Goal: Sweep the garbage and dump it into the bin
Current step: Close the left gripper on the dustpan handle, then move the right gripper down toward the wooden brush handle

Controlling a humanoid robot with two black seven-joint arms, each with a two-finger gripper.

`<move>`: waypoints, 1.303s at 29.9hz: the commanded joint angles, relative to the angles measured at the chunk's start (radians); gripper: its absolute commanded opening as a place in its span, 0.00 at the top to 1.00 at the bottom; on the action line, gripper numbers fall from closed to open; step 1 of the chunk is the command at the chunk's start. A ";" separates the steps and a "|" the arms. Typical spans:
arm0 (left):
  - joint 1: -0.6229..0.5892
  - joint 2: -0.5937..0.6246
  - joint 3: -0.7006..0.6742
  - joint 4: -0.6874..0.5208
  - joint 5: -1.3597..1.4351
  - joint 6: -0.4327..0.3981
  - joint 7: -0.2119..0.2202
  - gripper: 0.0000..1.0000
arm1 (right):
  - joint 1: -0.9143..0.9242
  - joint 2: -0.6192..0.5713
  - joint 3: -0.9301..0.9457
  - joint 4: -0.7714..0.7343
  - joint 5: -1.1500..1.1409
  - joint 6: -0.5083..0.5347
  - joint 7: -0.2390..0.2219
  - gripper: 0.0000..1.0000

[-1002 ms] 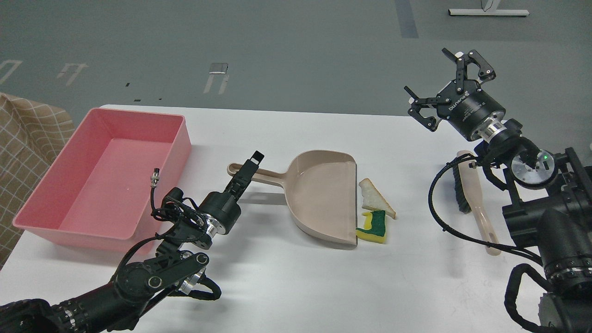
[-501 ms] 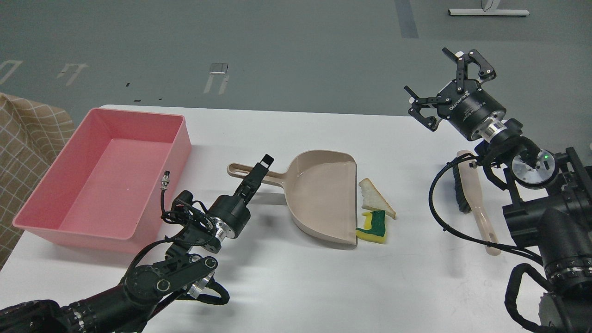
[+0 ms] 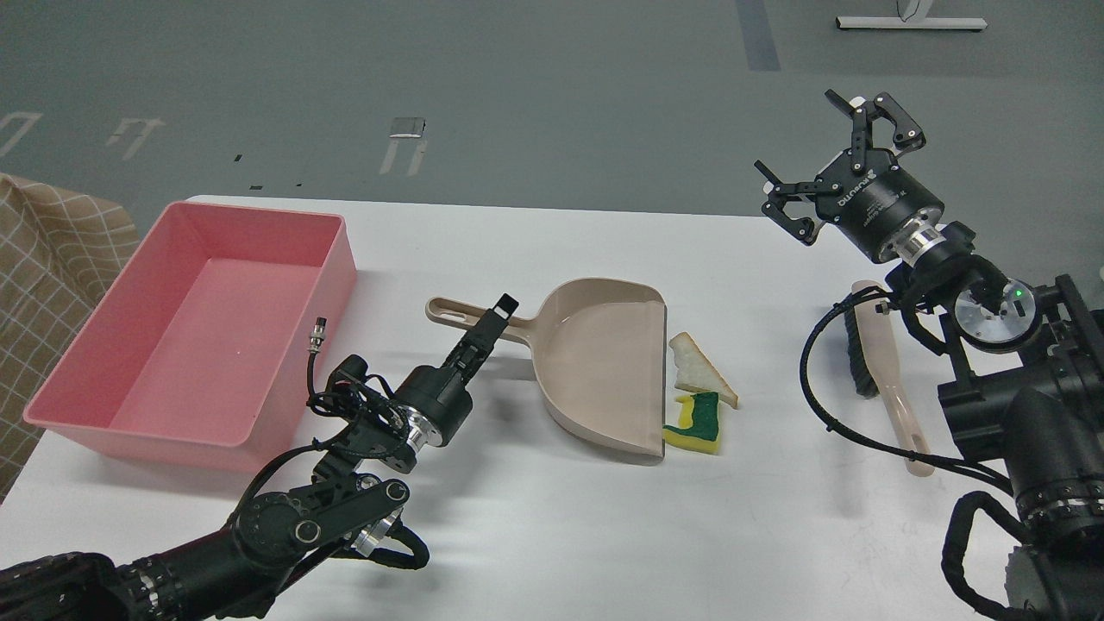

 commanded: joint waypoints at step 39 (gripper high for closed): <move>-0.015 0.011 0.035 -0.005 -0.003 -0.018 0.002 1.00 | 0.057 -0.143 -0.219 0.018 -0.015 0.000 -0.014 0.00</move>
